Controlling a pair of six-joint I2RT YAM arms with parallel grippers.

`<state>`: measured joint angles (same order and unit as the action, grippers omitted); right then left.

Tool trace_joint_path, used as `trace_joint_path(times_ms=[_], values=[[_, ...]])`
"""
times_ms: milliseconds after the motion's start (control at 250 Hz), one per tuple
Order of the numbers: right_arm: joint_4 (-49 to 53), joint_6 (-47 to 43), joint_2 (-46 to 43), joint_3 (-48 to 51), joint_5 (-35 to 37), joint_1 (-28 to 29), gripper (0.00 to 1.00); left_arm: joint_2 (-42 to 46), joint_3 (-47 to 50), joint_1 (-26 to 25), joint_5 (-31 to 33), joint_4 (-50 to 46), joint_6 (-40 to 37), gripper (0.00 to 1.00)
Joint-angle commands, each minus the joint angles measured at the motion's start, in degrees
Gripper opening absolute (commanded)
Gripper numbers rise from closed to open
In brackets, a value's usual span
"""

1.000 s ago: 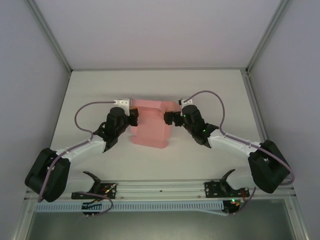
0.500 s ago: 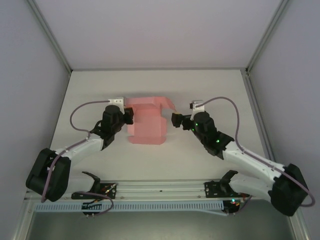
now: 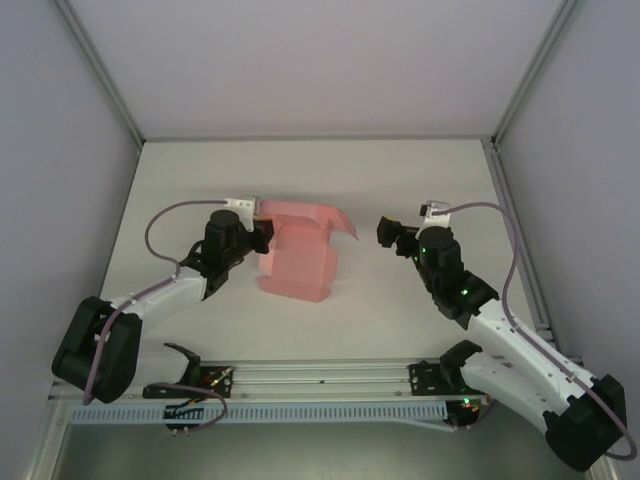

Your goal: Assemble paper box

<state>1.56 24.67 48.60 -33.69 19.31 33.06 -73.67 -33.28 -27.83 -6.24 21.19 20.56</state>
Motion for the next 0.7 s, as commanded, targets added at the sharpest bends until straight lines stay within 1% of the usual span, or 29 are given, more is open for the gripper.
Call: trace_joint_path(times_ms=[0, 56, 152, 323, 491, 695], values=[[-3.8, -1.5, 2.4, -1.4, -5.8, -0.5, 1.00, -0.2, -2.0, 0.2, -2.8, 0.7, -2.1, 0.00], [-5.3, -2.0, 4.3, -1.8, -7.7, -0.5, 1.00, -0.3, -2.0, 0.2, -3.3, 0.8, -2.2, 0.00], [-4.8, -2.4, 7.8, -3.9, -9.8, -0.5, 1.00, -0.5, -2.3, 0.2, -4.0, 0.5, -2.0, 0.00], [-7.6, -4.4, 13.4, -5.4, -19.7, -0.5, 1.00, -1.2, -2.6, 0.2, -4.6, 0.5, -2.3, 0.00], [-11.7, -4.5, 16.3, -5.2, -27.1, -0.4, 1.00, -2.3, -3.8, 0.3, -5.8, 0.6, -1.7, 0.00], [-13.1, -4.1, 19.1, -6.4, -33.0, 0.4, 1.00, -2.2, -4.1, 0.2, -6.1, 0.8, -1.1, 0.00]])
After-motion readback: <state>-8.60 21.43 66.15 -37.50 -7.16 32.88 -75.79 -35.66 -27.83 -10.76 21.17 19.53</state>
